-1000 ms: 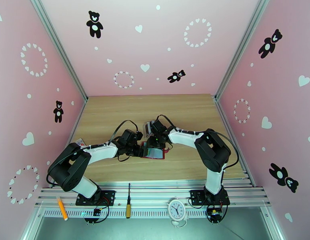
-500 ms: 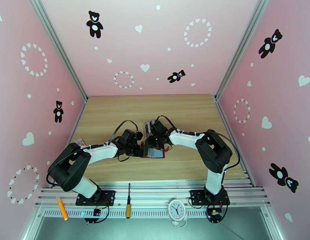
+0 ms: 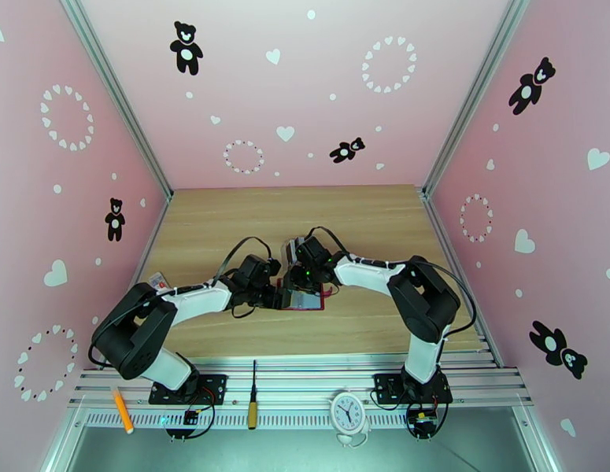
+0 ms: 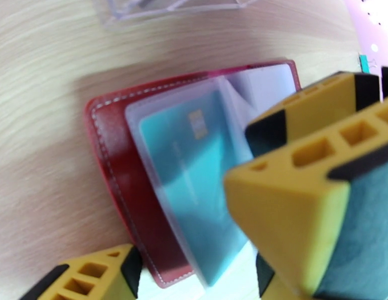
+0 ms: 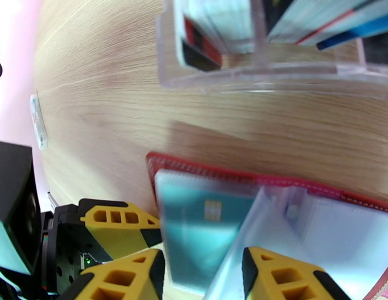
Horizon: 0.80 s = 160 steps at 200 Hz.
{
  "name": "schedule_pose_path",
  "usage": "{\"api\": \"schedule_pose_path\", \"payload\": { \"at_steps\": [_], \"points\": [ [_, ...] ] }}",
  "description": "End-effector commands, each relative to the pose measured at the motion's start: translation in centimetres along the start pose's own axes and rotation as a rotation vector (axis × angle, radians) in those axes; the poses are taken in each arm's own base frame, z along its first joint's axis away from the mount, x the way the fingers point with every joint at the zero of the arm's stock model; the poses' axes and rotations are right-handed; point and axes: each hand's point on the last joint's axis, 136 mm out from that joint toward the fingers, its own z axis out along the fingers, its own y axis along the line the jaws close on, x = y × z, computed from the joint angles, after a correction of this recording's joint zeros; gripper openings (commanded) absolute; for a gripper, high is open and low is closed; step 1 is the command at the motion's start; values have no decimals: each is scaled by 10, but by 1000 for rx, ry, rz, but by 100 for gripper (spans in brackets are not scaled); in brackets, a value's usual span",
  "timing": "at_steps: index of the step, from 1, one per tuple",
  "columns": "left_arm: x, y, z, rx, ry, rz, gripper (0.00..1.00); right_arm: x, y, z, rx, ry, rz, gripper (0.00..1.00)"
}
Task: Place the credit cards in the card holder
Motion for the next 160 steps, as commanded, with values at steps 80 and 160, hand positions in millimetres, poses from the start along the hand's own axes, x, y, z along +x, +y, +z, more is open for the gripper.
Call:
{"api": "schedule_pose_path", "payload": {
  "at_steps": [80, 160],
  "points": [
    [-4, -8, -15, 41, -52, 23, 61, 10, 19, -1, -50, 33, -25, 48],
    [6, -22, -10, 46, -19, 96, 63, 2, 28, -1, -60, 27, -36, 48]
  ]
}}
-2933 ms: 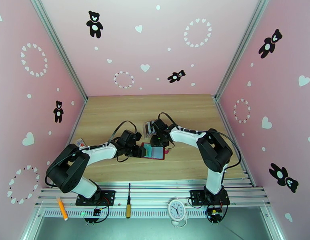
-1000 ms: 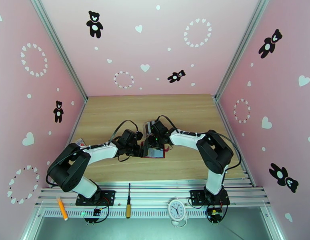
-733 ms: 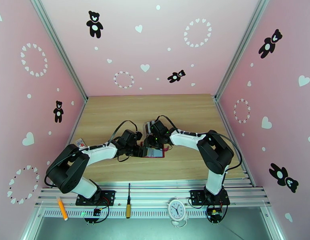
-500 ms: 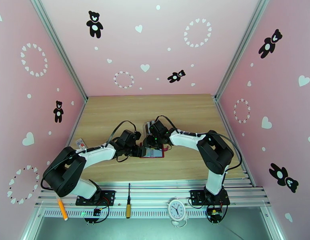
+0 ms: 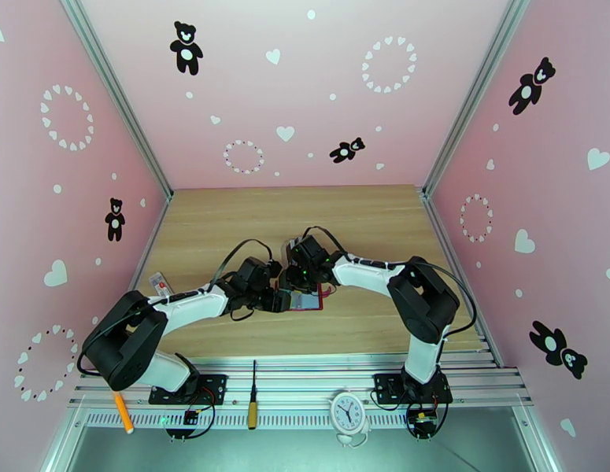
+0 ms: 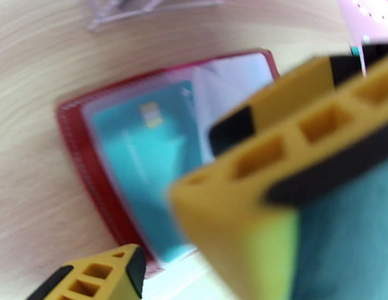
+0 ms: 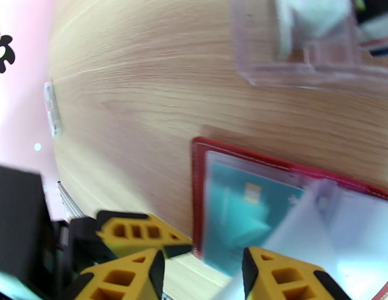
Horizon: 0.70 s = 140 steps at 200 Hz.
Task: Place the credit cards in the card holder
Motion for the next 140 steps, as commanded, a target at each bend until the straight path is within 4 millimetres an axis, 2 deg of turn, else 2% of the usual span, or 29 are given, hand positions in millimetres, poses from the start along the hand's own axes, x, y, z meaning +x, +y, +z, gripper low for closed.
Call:
{"api": "schedule_pose_path", "payload": {
  "at_steps": [1, 59, 110, 140],
  "points": [
    [-4, -5, -3, 9, -17, 36, 63, -1, 7, 1, -8, 12, -10, 48],
    [-3, 10, 1, -74, -8, 22, 63, -3, 11, -2, -12, 5, -17, 48],
    [-5, 18, -2, -120, -25, 19, 61, -13, 22, -21, -16, -25, -47, 48],
    [-7, 20, -5, -140, -38, 20, 61, -18, 20, -34, -6, -47, -53, 48]
  ]
}}
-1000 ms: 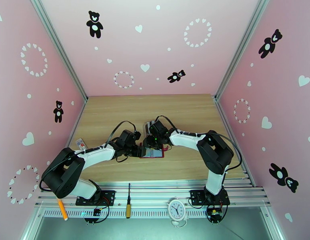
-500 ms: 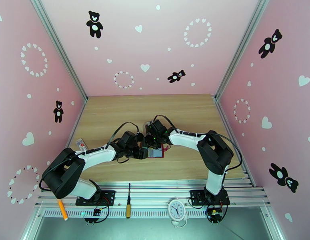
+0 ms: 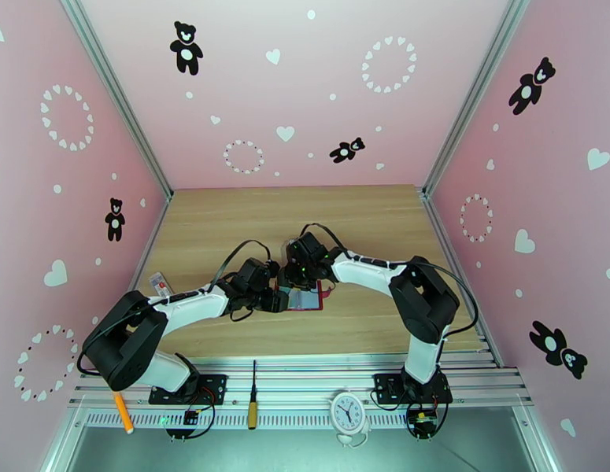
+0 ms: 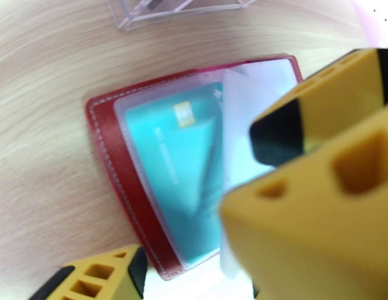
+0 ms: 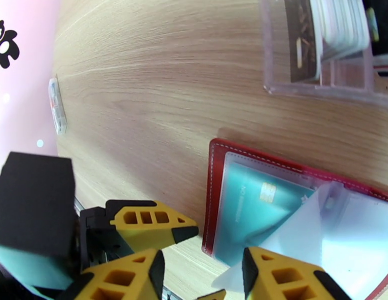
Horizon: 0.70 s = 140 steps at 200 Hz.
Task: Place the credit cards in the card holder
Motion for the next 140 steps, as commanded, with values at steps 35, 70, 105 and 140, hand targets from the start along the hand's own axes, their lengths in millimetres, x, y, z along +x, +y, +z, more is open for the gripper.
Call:
{"api": "schedule_pose_path", "payload": {
  "at_steps": [35, 70, 105, 140],
  "points": [
    [-8, 4, -7, -51, -39, 22, 60, -15, 5, -43, 21, -74, -43, 48],
    [-10, 7, -9, -71, -54, 20, 60, -15, -1, -53, 38, -87, -45, 48],
    [-14, 21, -13, -130, -76, -8, 58, -11, -3, -49, 26, -76, -46, 48],
    [-14, 36, -14, -166, -79, -50, 58, -9, -4, -41, 16, -62, -46, 48]
  ]
}}
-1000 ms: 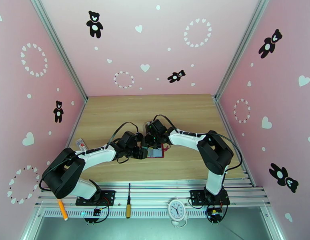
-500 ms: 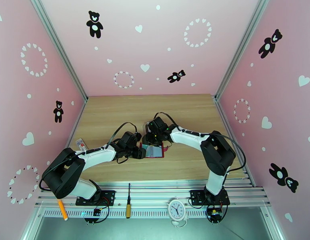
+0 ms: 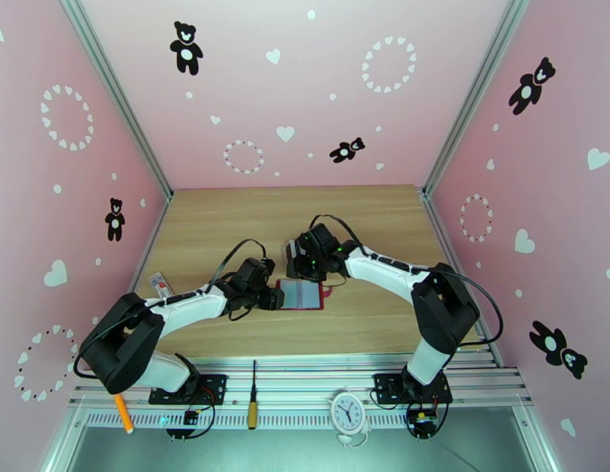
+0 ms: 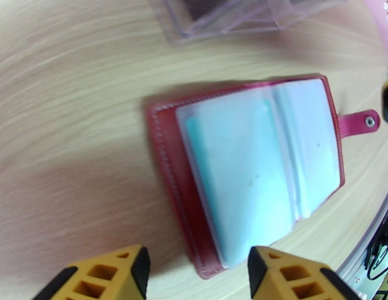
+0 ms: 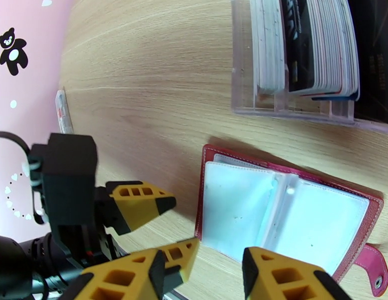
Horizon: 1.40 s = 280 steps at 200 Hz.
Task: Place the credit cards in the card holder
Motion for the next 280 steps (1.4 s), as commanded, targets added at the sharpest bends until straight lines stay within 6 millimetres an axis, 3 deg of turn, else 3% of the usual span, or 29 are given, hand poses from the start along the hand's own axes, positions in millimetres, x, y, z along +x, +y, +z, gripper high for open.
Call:
{"api": "schedule_pose_path", "payload": {
  "at_steps": [1, 59, 188, 253, 259, 280],
  "points": [
    [-3, 12, -4, -45, -14, -30, 58, 5, 1, 0, -14, 9, -10, 48],
    [-4, 23, -3, -57, -13, -70, 56, 4, -6, -2, 18, -2, -19, 48],
    [-32, 5, -21, 20, -98, -107, 59, -5, -38, -34, 201, -71, -94, 48],
    [-83, 0, -37, 9, -195, -161, 60, -22, -55, -54, 282, -127, -125, 55],
    [-99, -6, -42, 23, -227, -163, 60, -26, -57, -56, 293, -134, -127, 55],
    [-119, -5, -39, 21, -251, -193, 60, -39, -64, -62, 336, -145, -137, 55]
  ]
}}
